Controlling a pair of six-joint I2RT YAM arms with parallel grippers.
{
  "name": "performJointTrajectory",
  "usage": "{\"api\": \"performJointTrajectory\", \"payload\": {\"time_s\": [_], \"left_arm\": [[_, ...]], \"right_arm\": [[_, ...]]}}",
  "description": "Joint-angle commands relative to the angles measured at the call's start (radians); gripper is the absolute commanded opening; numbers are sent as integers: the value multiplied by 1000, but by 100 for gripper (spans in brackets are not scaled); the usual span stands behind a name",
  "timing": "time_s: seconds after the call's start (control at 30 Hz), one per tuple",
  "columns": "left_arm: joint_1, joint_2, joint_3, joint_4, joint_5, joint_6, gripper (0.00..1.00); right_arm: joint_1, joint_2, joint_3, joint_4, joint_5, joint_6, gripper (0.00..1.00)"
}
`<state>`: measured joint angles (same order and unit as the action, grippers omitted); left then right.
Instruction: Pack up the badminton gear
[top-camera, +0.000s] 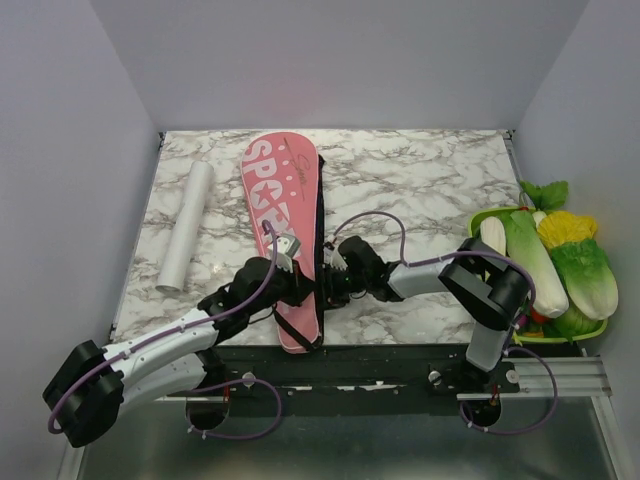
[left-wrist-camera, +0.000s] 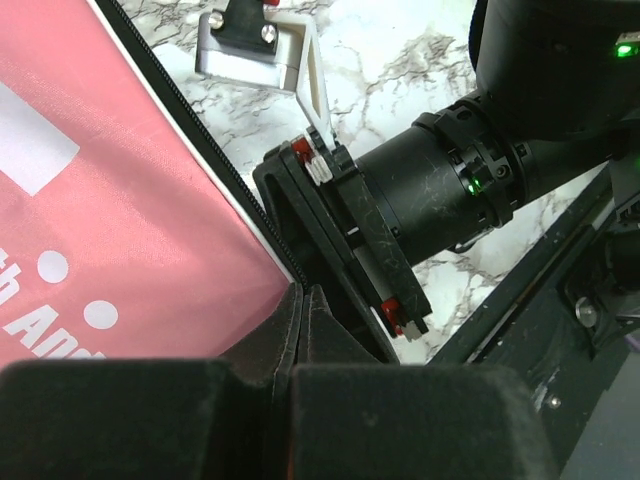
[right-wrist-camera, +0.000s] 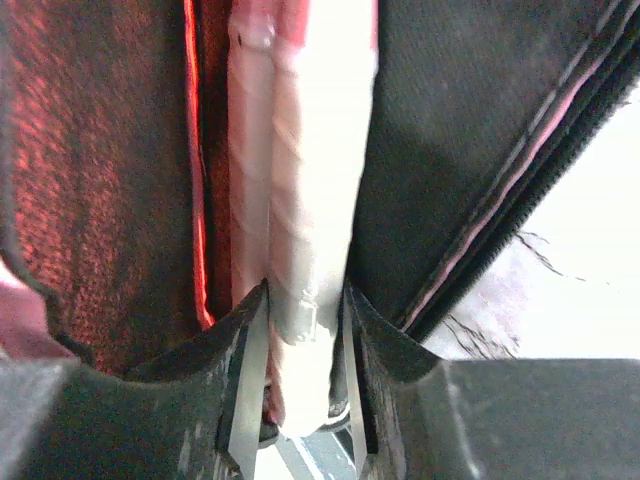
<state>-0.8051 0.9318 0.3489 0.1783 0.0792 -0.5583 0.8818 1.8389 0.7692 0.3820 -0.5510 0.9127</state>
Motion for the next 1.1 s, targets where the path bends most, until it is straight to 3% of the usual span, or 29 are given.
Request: {"api": "performJointTrajectory", "payload": {"time_s": [0.0, 0.1, 0.47, 0.87, 1.07], "left_arm": [[-23, -36, -19, 29, 84, -45, 0], [-23, -70, -31, -2, 48, -48, 0], [-23, -125, -63, -59, 8, -52, 0], [-26, -59, -125, 69, 122, -83, 0], [-29, -56, -137, 76, 154, -77, 0]], "right_arm": [[5, -99, 47, -51, 109, -100, 45], [-6, -135, 67, -203, 213, -144, 49], [-213, -280, 56, -322, 355, -190, 67], [-372, 81, 499, -379, 348, -190, 73], [-388, 288, 814, -541, 356, -183, 73]]}}
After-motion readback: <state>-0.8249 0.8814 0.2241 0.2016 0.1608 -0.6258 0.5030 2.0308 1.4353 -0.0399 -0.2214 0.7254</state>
